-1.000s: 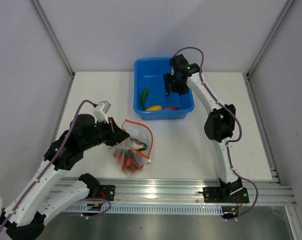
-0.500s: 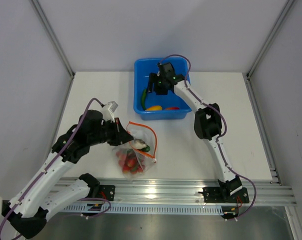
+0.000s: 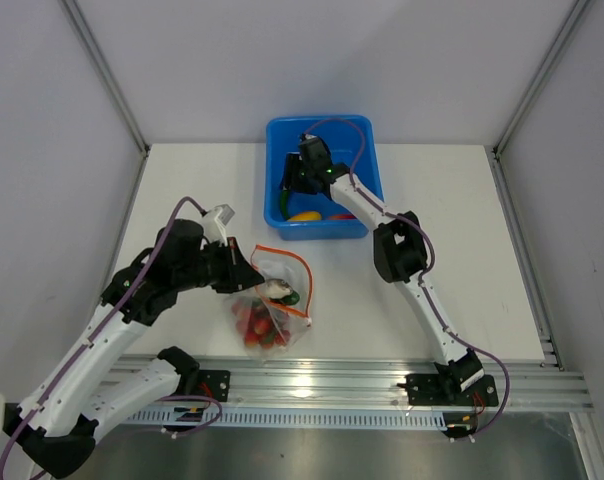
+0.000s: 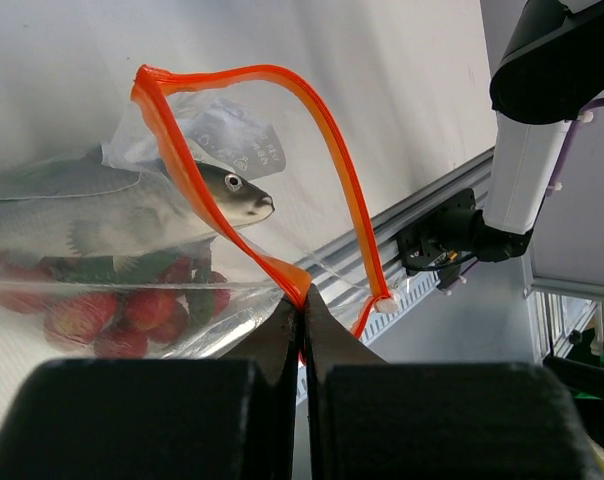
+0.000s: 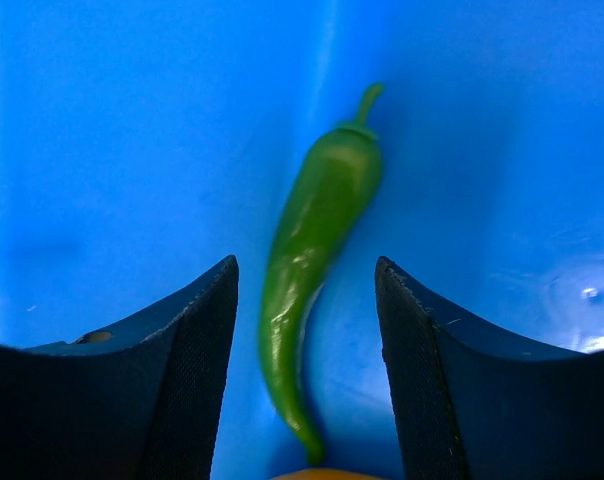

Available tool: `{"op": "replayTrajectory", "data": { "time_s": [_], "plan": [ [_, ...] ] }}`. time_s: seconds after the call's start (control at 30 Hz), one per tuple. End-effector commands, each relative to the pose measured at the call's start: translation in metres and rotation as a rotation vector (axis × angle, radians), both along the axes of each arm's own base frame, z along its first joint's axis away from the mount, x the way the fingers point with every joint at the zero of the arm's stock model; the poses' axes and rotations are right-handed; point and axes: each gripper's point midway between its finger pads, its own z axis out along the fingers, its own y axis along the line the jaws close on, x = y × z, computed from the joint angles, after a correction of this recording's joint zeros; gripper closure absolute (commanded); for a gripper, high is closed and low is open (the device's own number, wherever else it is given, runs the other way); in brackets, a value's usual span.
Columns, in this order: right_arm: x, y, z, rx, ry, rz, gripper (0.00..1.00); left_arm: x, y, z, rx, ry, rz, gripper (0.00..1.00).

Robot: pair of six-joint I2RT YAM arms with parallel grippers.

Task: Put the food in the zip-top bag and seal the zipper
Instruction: Pick up the fake vegetable from the bin.

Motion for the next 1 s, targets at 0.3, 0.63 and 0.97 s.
{"op": "replayTrajectory", "data": {
  "time_s": [0.3, 0.63, 0.97],
  "plan": [
    [0.004, 0.003, -0.024, -0.121, -0.074, -0.017, 0.44, -0.009, 0.001, 0.013, -0.057, -0.042, -0.033, 0.99],
    [-0.006, 0.001, -0.053, -0.232, -0.069, -0.045, 0.59, -0.018, 0.007, 0.008, -0.065, -0.049, -0.018, 0.99],
    [0.005, -0.034, -0.009, -0.205, -0.07, -0.125, 0.96, -0.017, 0.004, 0.011, -0.071, -0.055, -0.043, 0.99]
  ]
}}
